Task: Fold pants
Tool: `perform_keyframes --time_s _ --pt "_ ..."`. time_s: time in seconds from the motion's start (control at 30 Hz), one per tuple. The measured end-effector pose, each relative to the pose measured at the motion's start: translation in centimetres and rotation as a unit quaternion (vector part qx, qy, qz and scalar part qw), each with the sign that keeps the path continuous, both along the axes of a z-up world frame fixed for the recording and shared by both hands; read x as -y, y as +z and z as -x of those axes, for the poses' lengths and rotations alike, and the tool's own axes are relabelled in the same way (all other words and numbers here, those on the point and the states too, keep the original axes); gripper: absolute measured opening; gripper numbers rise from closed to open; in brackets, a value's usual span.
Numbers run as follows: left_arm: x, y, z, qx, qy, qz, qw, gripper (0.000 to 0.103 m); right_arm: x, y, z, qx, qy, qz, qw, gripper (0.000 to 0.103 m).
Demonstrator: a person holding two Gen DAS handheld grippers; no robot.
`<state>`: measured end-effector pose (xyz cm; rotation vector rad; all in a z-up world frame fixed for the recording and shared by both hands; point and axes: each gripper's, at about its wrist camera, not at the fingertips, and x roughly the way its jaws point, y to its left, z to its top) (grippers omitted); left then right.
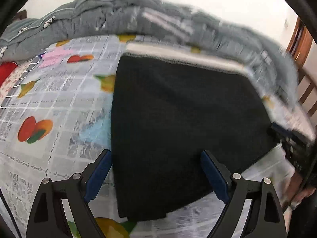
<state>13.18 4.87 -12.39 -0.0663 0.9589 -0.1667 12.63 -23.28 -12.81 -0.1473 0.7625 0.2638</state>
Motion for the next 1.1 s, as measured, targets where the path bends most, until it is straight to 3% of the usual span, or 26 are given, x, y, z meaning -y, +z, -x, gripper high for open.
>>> perform_keyframes --time_s 0.1,0.17,0.27,0.4,0.53,0.57,0.67,0.73,0.8,0.83,0.93,1.1 --pt "-1.8 -0.3 1.2 -0.001 0.001 0.039 0.9992 0.092 0.5 -1.6 0.2 -0.009 -0.009 0.033 0.999 0.022" --pt "-3.0 0.3 2.4 0.013 0.003 0.035 0.9993 0.092 1.2 -1.3 1.0 -0.009 -0.017 0.032 0.999 0.023" --pt "-3.9 0.8 4.1 0.030 0.005 -0.004 0.9995 0.092 2.6 -0.7 1.4 -0.015 -0.037 0.002 0.999 0.024" --pt "-3.3 0.5 5.7 0.023 -0.026 -0.049 0.9982 0.090 3.2 -0.7 1.7 -0.019 -0.054 -0.015 0.998 0.025" --pt "-1.8 -0.7 6.1 0.029 -0.038 -0.135 0.9897 0.086 2.6 -1.1 2.0 -0.014 -0.056 -0.016 0.998 0.027" --pt "-1.6 -0.7 6.1 0.033 -0.039 -0.139 0.9890 0.085 2.5 -1.2 2.0 -0.013 -0.059 -0.017 0.998 0.027" --pt "-0.9 -0.4 6.0 0.042 -0.053 -0.129 0.9893 0.058 2.2 -1.6 1.6 -0.015 -0.065 -0.016 0.998 0.027" --pt "-0.5 -0.3 6.0 0.041 -0.064 -0.104 0.9917 0.022 2.0 -1.7 1.6 -0.013 -0.067 -0.009 0.998 0.027" --pt "-0.6 0.0 6.4 0.057 -0.054 -0.082 0.9935 0.012 1.7 -1.7 1.6 -0.009 -0.067 0.000 0.998 0.027" --pt "-1.2 0.1 6.5 0.066 -0.046 -0.068 0.9944 0.011 1.7 -1.8 1.6 -0.008 -0.066 0.003 0.998 0.027" --pt "-3.4 -1.2 6.1 0.043 -0.022 0.001 0.9988 0.010 1.7 -2.0 1.5 -0.010 -0.066 0.001 0.998 0.027" --pt "-4.1 -0.2 6.8 0.038 -0.011 0.007 0.9992 0.013 1.5 -1.4 1.3 -0.017 -0.058 0.012 0.998 0.027"
